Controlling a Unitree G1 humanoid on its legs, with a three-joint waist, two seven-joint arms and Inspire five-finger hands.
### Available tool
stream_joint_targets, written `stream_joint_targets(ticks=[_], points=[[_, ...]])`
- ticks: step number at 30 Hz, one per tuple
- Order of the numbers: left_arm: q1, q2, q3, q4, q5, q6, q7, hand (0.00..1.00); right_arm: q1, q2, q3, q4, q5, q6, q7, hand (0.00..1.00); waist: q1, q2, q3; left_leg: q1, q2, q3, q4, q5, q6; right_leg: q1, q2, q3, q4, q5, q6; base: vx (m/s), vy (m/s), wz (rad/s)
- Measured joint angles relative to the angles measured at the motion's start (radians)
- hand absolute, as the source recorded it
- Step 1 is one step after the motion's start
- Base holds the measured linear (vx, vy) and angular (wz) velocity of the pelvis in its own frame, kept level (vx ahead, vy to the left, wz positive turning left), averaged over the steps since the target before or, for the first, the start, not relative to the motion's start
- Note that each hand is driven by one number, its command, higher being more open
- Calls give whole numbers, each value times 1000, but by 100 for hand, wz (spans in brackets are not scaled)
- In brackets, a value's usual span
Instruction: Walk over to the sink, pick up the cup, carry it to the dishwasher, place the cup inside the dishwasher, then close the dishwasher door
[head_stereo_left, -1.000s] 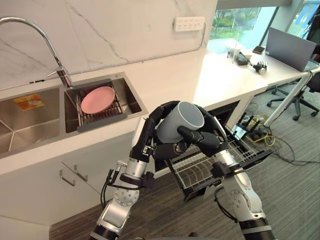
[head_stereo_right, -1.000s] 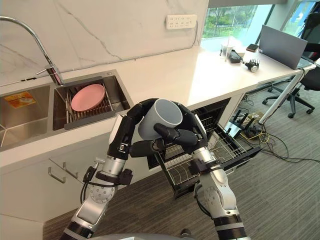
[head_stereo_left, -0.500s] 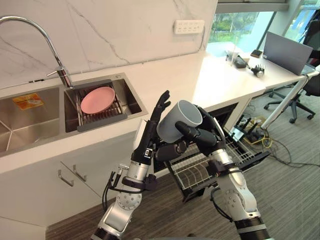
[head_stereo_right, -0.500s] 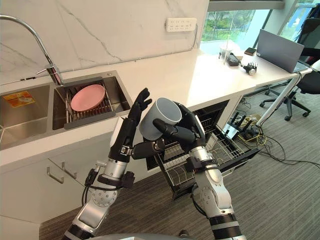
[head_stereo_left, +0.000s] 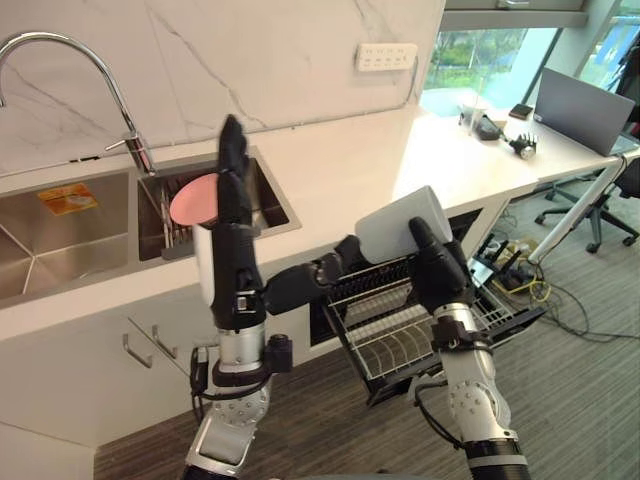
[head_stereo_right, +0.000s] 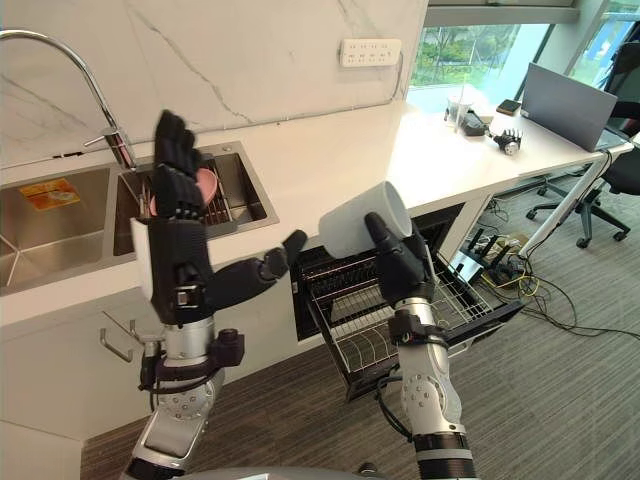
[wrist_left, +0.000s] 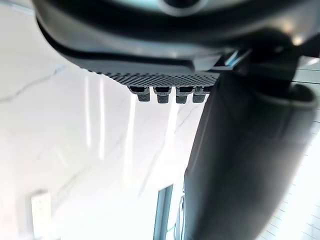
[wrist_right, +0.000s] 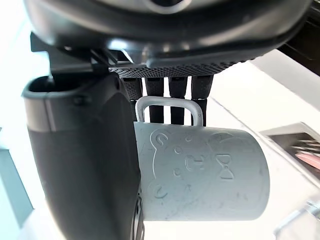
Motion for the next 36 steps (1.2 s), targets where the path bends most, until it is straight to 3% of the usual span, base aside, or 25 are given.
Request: stream_joint_targets(ticks=[3,4,8,11,14,18,22,26,30,32,36], points=[[38,-27,156,-1,81,32,138,100,27,2,-76,-8,-9,-11,-5,0,0,0,0,-4,0,-13,-11,7,-3,-1,1,-15,-1,-2,-1,-2,-2,13],[61,-45,272,-1,120,59,237,100,55,2,-126,-8,-30,-16,-5,0,1,0,0,-9,1,-22,-18,14,-2,-3,3,-25,-1,-4,-3,10,-12,19],[111,-79,581,1,131,151,446,100,138,0,-248,-8,-151,-21,-6,0,20,-2,-1,-18,2,-48,-31,21,-4,-6,3,-53,0,-7,-4,30,-7,19],[152,-79,755,58,125,210,496,100,159,-13,-290,11,-268,-21,-5,0,36,-3,-11,-21,1,-54,-32,22,-4,-5,3,-60,-1,-7,-4,21,8,9],[166,-78,826,241,3,264,493,100,161,-27,-289,62,-399,-7,1,0,52,-7,-31,-27,-3,-62,-35,22,-4,-5,-1,-68,-1,-10,-3,-18,14,7],[219,-163,847,398,-92,336,464,100,174,-29,-264,125,-523,46,10,0,59,-28,-47,-29,-10,-80,-41,26,-9,0,-8,-84,-1,-21,2,-23,10,14],[299,-208,762,561,-128,378,379,100,169,-33,-246,161,-637,98,11,0,75,-37,-53,-43,-12,-113,-42,28,-13,6,-9,-116,-4,-37,5,-11,-3,25],[323,-215,688,689,-155,379,275,100,91,-83,-219,272,-716,128,-5,0,84,-36,-52,-47,-11,-133,-40,33,-14,8,-6,-135,-1,-38,5,30,-9,16],[325,-188,497,768,-44,370,85,100,17,-120,-194,381,-767,161,-29,0,92,-28,-40,-56,-17,-160,-39,46,-5,12,-9,-160,0,-37,6,35,5,18],[296,-173,450,812,-24,354,23,100,-29,-135,-175,445,-805,172,-37,0,92,-24,-33,-55,-19,-161,-39,47,-4,14,-12,-161,0,-37,7,8,11,4],[255,-144,445,868,-40,329,-37,100,-66,-176,-165,515,-875,191,-74,0,93,-11,-4,-45,-28,-172,-39,48,-1,30,-16,-171,0,-36,12,-16,17,9]])
